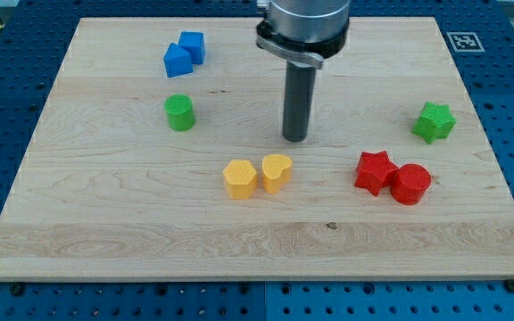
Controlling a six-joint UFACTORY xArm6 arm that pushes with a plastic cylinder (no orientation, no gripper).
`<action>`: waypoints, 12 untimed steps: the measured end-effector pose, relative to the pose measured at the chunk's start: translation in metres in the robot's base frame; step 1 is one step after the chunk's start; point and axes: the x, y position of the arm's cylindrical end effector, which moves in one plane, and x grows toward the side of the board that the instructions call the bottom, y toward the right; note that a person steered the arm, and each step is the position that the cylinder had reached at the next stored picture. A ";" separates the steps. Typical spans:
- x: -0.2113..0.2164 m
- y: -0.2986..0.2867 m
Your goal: Place the arm towards the bottom left side of the green star
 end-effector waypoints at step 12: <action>0.030 0.135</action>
